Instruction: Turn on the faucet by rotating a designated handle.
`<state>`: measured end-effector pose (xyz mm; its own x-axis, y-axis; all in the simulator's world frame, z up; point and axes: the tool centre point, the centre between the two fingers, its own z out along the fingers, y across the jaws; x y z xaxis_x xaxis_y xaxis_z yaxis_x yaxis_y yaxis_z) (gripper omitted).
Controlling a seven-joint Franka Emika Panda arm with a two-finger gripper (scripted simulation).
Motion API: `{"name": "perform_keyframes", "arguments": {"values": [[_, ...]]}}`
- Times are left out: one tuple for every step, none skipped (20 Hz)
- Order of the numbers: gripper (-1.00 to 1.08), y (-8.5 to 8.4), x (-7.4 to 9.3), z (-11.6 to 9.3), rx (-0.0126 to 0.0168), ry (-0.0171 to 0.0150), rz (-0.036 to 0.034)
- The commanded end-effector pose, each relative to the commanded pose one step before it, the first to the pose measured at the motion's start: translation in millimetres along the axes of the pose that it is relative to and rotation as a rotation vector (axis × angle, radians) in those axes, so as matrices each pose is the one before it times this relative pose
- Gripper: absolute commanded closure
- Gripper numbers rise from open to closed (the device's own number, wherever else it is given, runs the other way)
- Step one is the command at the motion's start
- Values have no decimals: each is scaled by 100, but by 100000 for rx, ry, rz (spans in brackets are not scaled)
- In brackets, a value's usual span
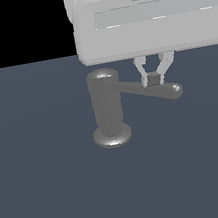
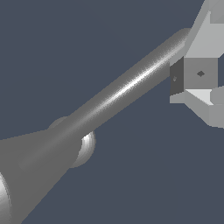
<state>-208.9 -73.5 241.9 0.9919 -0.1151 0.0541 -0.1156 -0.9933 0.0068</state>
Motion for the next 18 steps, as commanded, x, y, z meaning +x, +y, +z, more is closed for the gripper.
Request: {"name": "perform_keyframes", "arguments": {"values": [[108, 1301, -1529, 1876, 613, -5439, 2110], [108, -1234, 1411, -1807, -651, 5135, -2562], [108, 225, 246, 46, 11, -106, 54], [108, 226, 247, 46, 11, -106, 54], [108, 223, 244, 39, 9, -87, 44], [108, 228, 249, 46, 11, -106, 54], [108, 229, 250, 46, 11, -106, 54], [108, 229, 251, 46, 11, -106, 54], [108, 230, 252, 46, 11, -106, 54], [108, 230, 252, 46, 11, -106, 54], [108, 231, 253, 46, 11, -106, 54], [108, 231, 254, 46, 11, -106, 54], [108, 232, 254, 46, 11, -106, 54], [108, 232, 255, 46, 11, -106, 54], [108, 232, 255, 46, 12, -106, 54], [108, 228, 252, 38, 10, -87, 44], [108, 237, 259, 53, 14, -123, 62], [108, 233, 256, 46, 12, -106, 53]]}}
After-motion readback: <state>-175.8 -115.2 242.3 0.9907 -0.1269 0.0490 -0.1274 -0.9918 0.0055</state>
